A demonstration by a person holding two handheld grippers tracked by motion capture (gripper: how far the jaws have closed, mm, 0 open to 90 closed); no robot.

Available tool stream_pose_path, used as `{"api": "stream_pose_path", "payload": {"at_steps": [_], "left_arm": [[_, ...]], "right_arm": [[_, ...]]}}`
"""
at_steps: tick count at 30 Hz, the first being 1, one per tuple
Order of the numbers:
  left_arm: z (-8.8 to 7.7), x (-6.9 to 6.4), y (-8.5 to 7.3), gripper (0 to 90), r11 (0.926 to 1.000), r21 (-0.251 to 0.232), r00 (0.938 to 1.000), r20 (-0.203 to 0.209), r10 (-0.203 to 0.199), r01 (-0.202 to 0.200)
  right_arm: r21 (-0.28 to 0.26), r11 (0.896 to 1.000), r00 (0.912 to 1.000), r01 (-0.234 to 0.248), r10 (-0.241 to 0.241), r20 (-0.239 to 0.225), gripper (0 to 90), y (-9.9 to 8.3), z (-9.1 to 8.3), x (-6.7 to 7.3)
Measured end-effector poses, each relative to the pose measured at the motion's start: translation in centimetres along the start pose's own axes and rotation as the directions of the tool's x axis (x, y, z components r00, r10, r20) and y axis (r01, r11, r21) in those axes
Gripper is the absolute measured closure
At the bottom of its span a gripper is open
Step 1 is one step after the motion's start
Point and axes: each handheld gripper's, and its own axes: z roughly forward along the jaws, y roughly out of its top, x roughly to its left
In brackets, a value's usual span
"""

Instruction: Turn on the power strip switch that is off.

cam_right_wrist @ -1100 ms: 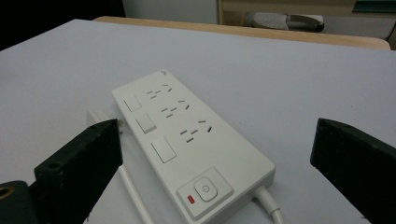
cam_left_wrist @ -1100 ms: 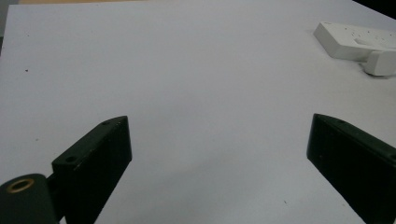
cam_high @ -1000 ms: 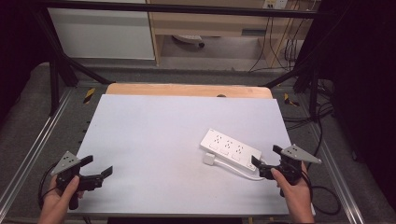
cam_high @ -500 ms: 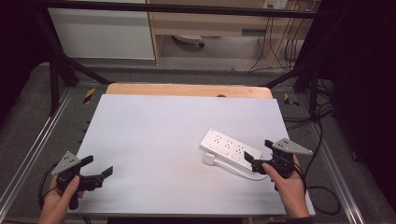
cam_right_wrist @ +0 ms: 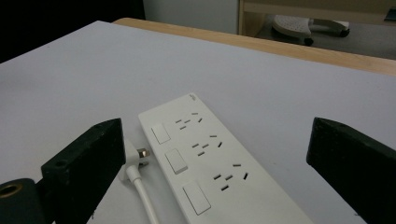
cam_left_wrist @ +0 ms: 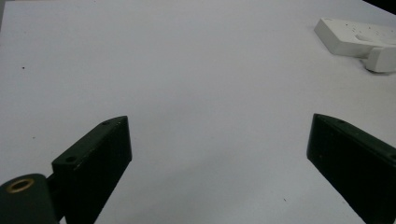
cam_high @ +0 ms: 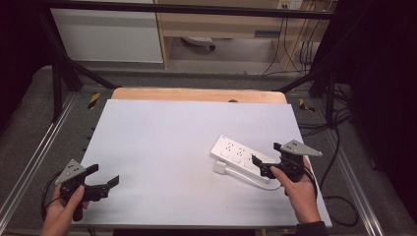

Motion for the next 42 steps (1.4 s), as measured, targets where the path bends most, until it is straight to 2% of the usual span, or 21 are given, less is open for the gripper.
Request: {"api": "stream_pose_path", "payload": {"at_steps": [12,21,33,42], "left_arm": [[0.0,0.0,0.0,6.5,1.0000,0.005,1.0000,0.001,-0.001,0.001],[0.1,0.0,0.0,6.5,1.0000,0.004,1.0000,0.002,-0.002,0.002],[0.1,-0.1,0.0,6.5,1.0000,0.008,1.0000,0.005,-0.001,0.000],[0.1,-0.1,0.0,6.5,1.0000,0.007,1.0000,0.004,0.000,0.000]], "right_arm": [[0.013,1.000,0.9999,0.000,0.000,-0.011,10.2,0.7,1.3,0.5],[0.033,0.999,1.0000,0.004,-0.004,0.000,21.6,1.1,2.3,0.9],[0.091,0.996,0.9997,0.009,-0.007,-0.022,36.6,1.2,4.0,1.4],[0.114,0.993,0.9994,0.021,-0.017,-0.031,43.9,1.3,4.7,1.8]]}}
